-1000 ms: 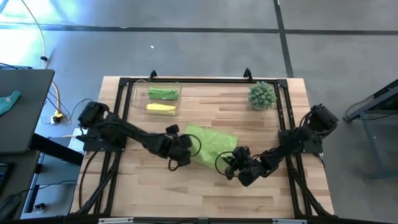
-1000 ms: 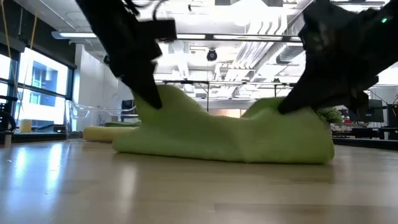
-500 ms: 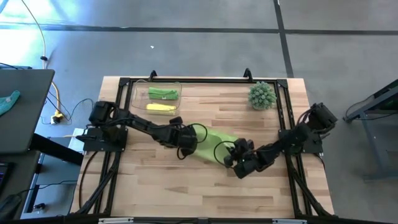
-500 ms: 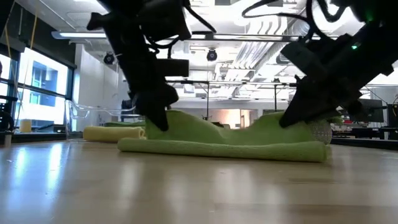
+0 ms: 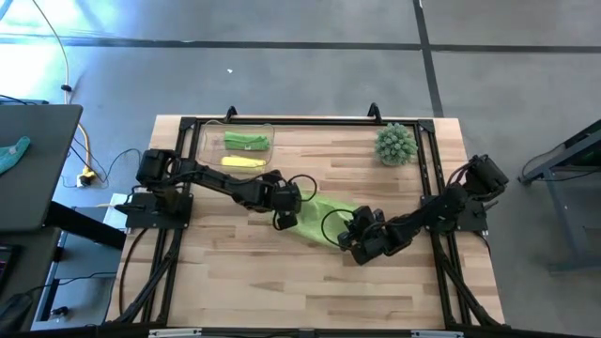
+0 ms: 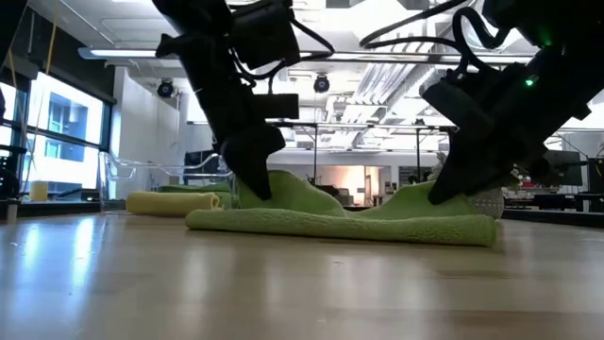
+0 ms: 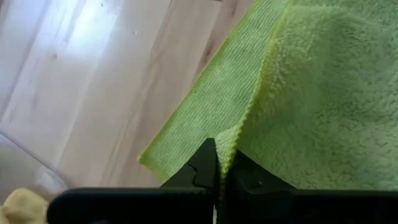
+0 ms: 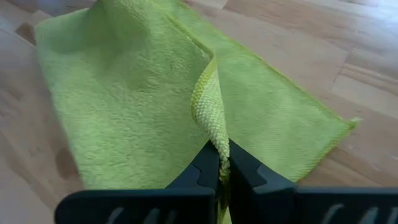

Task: Roll microfiber towels into tight, uniform cylinder then place into a basket
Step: Fold the light green microfiber cloth

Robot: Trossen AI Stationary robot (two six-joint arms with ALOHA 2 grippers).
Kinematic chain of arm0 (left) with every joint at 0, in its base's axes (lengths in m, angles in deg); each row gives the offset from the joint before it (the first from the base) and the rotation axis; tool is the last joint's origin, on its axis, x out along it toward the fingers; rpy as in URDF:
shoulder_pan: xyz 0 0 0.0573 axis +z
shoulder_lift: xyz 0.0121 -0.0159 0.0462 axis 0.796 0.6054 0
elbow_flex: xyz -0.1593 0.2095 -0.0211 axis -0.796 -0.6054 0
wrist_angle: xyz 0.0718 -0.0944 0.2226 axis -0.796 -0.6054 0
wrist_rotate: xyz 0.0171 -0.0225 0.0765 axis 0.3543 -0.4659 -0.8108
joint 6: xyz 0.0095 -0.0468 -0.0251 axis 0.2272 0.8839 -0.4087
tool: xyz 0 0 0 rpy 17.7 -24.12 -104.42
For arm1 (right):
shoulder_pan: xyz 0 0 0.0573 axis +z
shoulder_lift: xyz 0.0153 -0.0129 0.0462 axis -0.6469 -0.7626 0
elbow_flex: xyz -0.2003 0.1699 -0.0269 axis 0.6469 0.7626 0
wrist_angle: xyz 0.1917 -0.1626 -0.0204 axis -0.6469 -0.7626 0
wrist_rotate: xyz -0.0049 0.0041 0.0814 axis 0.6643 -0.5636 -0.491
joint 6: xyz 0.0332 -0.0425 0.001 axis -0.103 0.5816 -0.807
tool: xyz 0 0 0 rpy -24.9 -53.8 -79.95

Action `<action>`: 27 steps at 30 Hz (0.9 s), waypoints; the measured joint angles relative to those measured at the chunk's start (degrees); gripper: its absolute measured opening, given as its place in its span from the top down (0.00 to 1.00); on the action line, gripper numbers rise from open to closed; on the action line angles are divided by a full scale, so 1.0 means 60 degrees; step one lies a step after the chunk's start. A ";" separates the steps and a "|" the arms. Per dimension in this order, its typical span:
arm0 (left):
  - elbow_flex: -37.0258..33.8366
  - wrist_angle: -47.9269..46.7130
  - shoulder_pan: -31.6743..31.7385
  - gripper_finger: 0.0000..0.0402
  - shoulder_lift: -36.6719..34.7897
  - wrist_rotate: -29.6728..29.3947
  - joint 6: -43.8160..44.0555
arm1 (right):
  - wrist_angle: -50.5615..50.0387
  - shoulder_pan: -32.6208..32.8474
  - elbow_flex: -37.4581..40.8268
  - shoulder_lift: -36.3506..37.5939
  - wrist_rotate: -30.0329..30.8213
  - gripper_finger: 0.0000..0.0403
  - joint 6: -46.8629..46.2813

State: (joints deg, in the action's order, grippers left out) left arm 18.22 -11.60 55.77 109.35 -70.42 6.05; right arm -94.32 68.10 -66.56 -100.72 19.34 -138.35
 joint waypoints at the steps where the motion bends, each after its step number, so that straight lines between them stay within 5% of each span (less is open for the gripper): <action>1: 0.0000 0.0002 0.0061 1.00 0.0000 0.0172 0.0002 | -0.0066 -0.0022 -0.0003 0.0000 -0.0003 1.00 0.0000; 7: -0.0005 0.0211 0.0384 1.00 0.0271 0.1342 -0.0388 | -0.0281 -0.0217 0.0000 0.0000 -0.0019 1.00 0.0004; 27: -0.0004 0.0484 0.0526 1.00 0.0353 0.0748 -0.1143 | -0.0727 -0.0343 0.0000 0.0000 -0.0331 1.00 -0.0229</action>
State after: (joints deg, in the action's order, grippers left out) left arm 18.20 -8.69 58.92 111.47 -65.93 -0.81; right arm -98.68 66.05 -66.56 -100.72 17.35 -139.73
